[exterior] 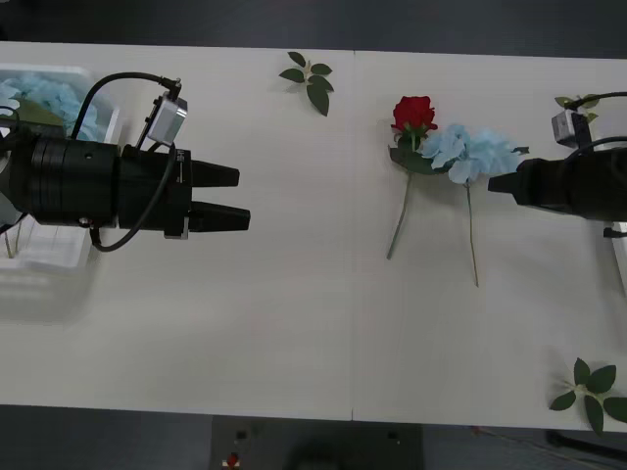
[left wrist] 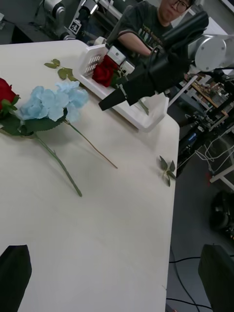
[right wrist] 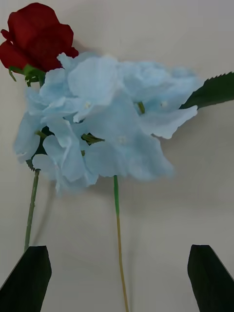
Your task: Put the red flowers into the right box and the blue flowers into the left box
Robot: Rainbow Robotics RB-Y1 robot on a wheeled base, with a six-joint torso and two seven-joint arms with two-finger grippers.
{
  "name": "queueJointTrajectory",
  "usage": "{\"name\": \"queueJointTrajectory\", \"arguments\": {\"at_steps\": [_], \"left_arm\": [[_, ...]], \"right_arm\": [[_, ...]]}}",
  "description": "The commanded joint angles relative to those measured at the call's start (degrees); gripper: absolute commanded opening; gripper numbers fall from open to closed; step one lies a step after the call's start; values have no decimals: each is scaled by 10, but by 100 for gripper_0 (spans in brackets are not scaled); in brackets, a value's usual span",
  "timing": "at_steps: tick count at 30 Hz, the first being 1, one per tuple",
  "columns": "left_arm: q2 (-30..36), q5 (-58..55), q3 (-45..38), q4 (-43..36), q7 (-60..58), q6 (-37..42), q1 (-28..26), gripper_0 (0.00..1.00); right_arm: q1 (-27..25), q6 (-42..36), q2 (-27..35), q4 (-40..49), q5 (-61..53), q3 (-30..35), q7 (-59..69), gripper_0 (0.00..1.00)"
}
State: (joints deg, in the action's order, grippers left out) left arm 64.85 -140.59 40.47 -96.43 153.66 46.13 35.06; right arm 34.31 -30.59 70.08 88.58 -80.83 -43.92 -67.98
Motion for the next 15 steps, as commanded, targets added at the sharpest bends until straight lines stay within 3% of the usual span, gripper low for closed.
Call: {"name": "queueJointTrajectory", "arguments": {"at_steps": [1,8,15], "left_arm": [[4,-1,-10,-5,13,-1,11,100],[4,-1,-10,-5,13,-1,11,100],[4,-1,-10,-5,13,-1,11,100]], "right_arm": [[-13,44,-28,-15,14,10,7,82],[-21,89,-88,-61,31,10,-1,82],[-21,84,-115,-86,48,9,-6,82]]}}
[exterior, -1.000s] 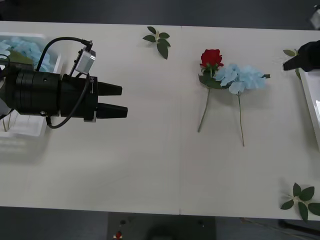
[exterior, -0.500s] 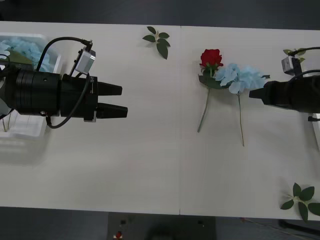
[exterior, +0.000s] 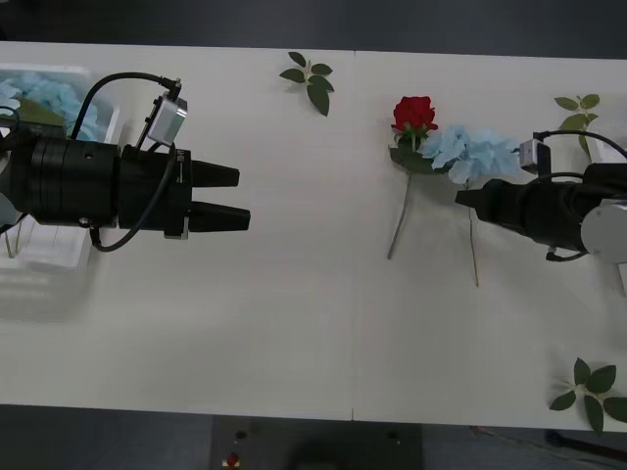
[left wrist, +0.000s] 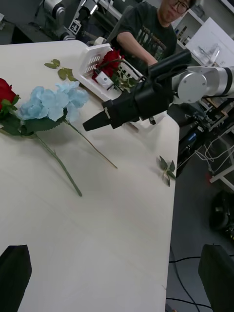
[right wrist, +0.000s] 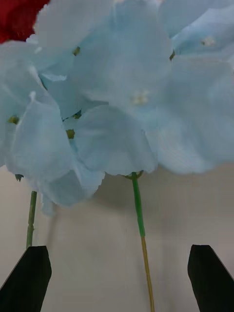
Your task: Put the red flowers into the right box and the blue flowers into the left box
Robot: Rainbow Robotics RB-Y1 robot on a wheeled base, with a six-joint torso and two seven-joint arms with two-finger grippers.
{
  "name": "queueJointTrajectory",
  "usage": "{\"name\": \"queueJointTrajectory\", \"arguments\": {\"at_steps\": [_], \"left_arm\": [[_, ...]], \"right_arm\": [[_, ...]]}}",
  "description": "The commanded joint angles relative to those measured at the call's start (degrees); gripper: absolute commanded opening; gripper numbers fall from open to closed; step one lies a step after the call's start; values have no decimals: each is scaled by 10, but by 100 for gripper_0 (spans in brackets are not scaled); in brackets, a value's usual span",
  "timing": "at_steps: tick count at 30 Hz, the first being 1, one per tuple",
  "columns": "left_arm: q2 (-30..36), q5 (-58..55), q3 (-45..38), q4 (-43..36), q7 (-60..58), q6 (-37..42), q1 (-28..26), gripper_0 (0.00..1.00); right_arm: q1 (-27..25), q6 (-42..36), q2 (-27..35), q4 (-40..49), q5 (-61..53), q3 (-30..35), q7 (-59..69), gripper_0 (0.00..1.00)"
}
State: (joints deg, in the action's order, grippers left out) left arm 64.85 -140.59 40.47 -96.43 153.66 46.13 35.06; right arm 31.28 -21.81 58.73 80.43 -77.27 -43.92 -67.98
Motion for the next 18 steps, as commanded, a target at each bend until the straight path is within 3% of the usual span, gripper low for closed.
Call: {"name": "queueJointTrajectory", "arguments": {"at_steps": [1,10,18], "left_arm": [[4,-1,-10,-5,13,-1,11,100],[4,-1,-10,-5,13,-1,11,100],[4,-1,-10,-5,13,-1,11,100]], "right_arm": [[11,-12,-2,-5,15,8,-7,82],[40,-113,-9,-14,28,9,-3,82],[78,-115,-69,-93,45,6,-9,82]]}}
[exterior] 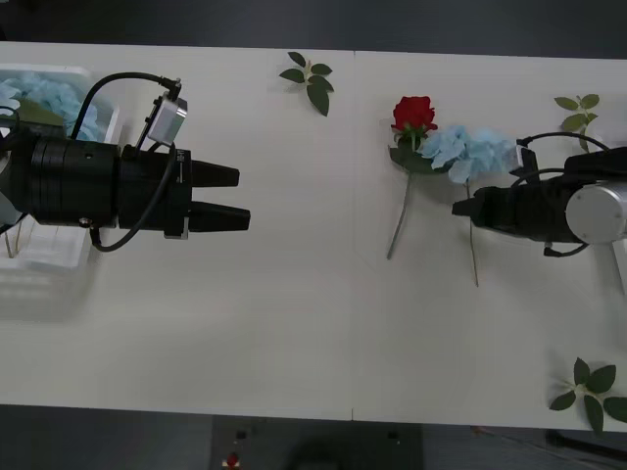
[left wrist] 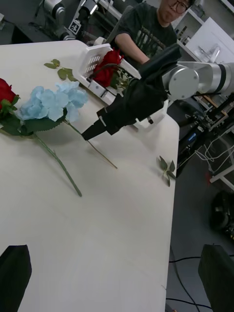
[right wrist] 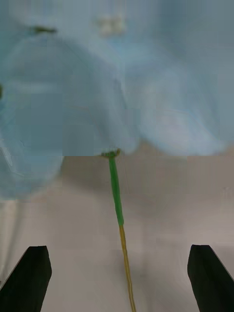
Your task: Put the red flowers into the right box and the blue flowers into the left box
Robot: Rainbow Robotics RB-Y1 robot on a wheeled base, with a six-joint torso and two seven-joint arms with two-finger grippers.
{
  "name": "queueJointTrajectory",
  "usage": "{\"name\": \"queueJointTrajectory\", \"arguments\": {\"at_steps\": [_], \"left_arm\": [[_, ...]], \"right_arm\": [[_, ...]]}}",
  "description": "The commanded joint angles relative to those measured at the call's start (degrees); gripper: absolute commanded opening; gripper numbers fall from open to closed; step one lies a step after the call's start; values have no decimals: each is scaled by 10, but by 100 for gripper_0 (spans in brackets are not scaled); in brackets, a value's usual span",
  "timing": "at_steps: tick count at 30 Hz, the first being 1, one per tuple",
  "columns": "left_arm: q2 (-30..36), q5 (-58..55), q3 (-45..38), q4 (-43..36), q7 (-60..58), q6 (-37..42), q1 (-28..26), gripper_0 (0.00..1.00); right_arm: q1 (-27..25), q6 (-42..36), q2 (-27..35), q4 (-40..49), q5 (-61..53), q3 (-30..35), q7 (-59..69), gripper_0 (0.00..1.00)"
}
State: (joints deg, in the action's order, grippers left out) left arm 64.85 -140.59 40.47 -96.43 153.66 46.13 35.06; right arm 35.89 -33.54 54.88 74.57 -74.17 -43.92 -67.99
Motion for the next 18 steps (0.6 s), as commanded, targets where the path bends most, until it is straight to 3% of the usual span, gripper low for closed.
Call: {"name": "queueJointTrajectory", "arguments": {"at_steps": [1,8,18], "left_arm": [[4,-1,-10,-5,13,-1,11,100],[4,-1,-10,-5,13,-1,11,100],[4,-1,-10,-5,13,-1,11,100]], "right_arm": [[40,2,-40,-51,17,2,-10,82],[100,4,-52,-108,19,-85,-3,81],[105,-51,-51,-108,26,-90,-7,81]]}}
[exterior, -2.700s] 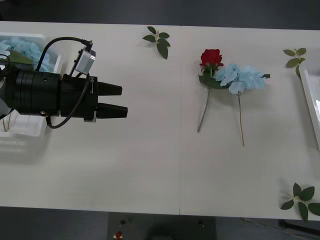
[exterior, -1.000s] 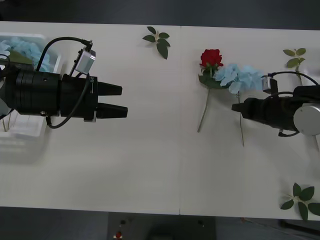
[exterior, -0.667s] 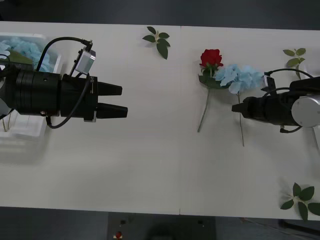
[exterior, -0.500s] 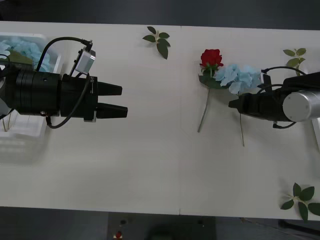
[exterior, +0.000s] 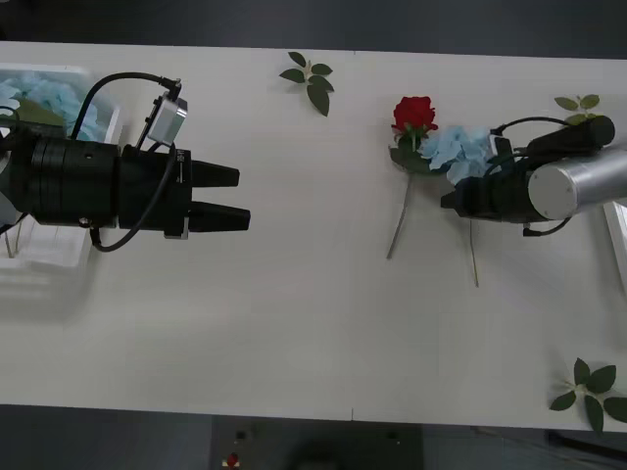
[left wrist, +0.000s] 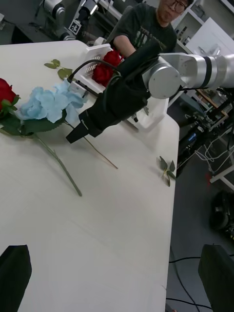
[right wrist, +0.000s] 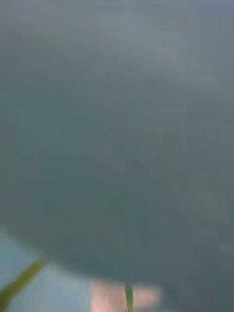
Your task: Put the red flowers into the right box and the blue flowers into the left box
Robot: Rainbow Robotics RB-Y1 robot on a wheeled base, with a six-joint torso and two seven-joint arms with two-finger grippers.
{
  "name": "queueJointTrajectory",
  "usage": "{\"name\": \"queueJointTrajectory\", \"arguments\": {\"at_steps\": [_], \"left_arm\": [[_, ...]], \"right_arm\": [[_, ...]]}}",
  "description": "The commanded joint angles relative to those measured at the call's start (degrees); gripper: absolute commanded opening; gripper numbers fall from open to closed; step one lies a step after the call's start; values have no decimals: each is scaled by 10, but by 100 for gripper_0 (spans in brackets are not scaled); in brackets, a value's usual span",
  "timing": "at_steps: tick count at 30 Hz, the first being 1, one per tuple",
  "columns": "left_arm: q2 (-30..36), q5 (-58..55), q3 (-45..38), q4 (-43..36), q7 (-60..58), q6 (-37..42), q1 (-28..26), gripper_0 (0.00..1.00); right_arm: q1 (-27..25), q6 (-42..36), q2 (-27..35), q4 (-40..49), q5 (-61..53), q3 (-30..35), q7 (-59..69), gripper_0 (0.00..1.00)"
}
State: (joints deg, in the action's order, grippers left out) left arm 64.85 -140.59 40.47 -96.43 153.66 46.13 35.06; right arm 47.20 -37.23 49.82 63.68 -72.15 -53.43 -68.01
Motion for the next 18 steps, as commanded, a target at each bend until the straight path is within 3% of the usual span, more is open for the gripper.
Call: {"name": "queueJointTrajectory", "arguments": {"at_steps": [1,5,14,16,17,18], "left_arm": [[4,-1,-10,-5,13,-1,11,100],[4,-1,-10,-5,13,-1,11,100],[4,-1,-10,-5,13,-1,11,100],[4,-1,-10,-5,13,-1,11,100],[4,-1,-10,-5,13,-1,11,100],[4,-1,-10,-5,13,-1,11,100]], "right_arm": [[-8,-21,-1,1,6,5,-6,80],[-6,-56,0,7,6,5,-1,80],[-7,-56,0,11,6,5,3,79],[-7,-59,0,11,8,5,3,62],[-7,-66,0,11,9,5,1,33],[-7,-72,0,12,11,5,0,12]]}}
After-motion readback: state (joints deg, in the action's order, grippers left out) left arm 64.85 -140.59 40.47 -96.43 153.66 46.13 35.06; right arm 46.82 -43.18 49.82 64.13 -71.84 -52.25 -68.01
